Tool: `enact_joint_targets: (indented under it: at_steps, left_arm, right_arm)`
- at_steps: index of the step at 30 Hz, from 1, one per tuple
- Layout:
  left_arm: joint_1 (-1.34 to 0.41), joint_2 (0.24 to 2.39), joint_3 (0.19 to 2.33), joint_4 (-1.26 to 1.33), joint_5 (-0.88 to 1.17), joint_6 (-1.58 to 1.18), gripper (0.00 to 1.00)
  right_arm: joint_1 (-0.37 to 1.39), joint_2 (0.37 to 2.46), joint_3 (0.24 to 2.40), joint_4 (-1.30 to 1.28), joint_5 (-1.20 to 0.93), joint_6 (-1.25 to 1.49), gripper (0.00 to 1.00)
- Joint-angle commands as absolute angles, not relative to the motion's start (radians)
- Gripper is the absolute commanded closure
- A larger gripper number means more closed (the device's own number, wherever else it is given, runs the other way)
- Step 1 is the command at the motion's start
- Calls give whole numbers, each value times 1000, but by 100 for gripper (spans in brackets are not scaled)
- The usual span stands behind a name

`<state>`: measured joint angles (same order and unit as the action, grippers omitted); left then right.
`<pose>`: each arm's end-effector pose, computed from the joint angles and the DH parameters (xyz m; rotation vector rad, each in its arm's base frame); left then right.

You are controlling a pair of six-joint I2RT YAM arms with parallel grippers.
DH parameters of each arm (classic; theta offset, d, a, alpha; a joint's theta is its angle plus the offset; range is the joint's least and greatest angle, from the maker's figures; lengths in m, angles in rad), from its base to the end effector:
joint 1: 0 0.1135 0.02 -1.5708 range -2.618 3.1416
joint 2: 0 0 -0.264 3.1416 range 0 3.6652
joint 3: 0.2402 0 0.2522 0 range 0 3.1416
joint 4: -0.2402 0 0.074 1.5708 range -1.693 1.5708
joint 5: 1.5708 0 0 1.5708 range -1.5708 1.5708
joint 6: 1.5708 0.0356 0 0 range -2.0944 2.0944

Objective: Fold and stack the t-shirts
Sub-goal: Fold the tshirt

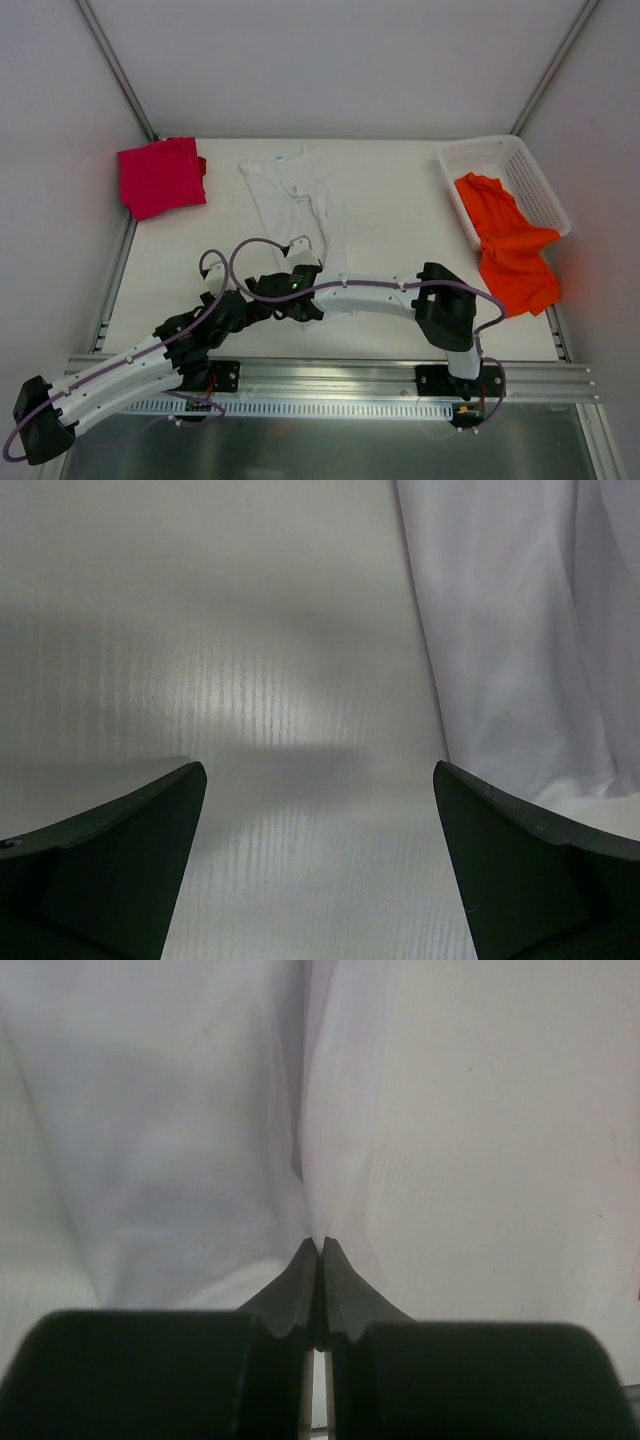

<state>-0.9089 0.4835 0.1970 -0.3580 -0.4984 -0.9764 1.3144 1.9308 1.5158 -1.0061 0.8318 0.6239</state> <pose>0.0886 -0.0860 0.1613 -0.3473 2.1498 -0.5498 0.1208 0.3570 0.2198 -0.7188 2.2276 -0.4402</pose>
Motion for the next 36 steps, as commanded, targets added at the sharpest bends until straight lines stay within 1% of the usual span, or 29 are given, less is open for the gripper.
enact_joint_targets:
  at_steps: [1, 9, 11, 12, 13, 14, 15, 16, 19, 24, 29, 30, 32, 33, 34, 35, 36]
  left_arm:
    - [-911, 485, 209, -365, -505, -969, 1]
    - [-911, 472, 204, -365, -503, -969, 1]
    - [-911, 476, 206, -365, -503, -969, 1]
    - [-911, 476, 206, -364, -503, -969, 1]
    - [-911, 476, 206, -365, -505, -971, 1]
    - [-911, 477, 206, -365, -506, -971, 1]
    - [-911, 476, 206, -365, -506, -971, 1]
    - [-911, 477, 206, -365, -506, -971, 1]
    - [-911, 479, 207, -365, -511, -974, 1]
    - [-911, 492, 247, -364, -514, -968, 1]
    - [-911, 593, 322, -328, -485, -950, 1]
    - [-911, 618, 321, -313, -470, -965, 1]
    - [-911, 692, 289, -215, -422, -977, 1]
    - [-911, 727, 266, -151, -343, -967, 1]
    - [-911, 736, 235, 32, -295, -962, 1]
    - [-911, 745, 147, 152, -249, -962, 1]
    - [-911, 756, 96, 276, -171, -972, 1]
  right_arm:
    - [1351, 1980, 1568, -1029, 795, 641, 98]
    - [1391, 2029, 1523, -1008, 744, 686, 96]
    - [1399, 2017, 1490, -983, 726, 695, 93]
    - [1402, 2014, 1479, -979, 719, 698, 74]
    - [1405, 2011, 1470, -968, 713, 699, 59]
    - [1407, 2006, 1456, -965, 707, 710, 16]
    - [1407, 2003, 1451, -965, 707, 718, 2]
    - [1408, 1999, 1450, -969, 706, 722, 1]
    - [1417, 1973, 1454, -991, 707, 739, 1]
    - [1442, 1872, 1505, -1089, 794, 756, 0]
    - [1431, 1754, 1482, -1193, 914, 782, 1]
    - [1408, 1696, 1464, -1201, 926, 791, 1]
    - [1382, 1608, 1340, -1137, 930, 787, 1]
    - [1343, 1488, 1274, -986, 908, 754, 1]
    - [1318, 1418, 1120, -886, 831, 677, 1]
    - [1287, 1349, 1036, -789, 775, 639, 1]
    - [1219, 1221, 955, -593, 718, 603, 0]
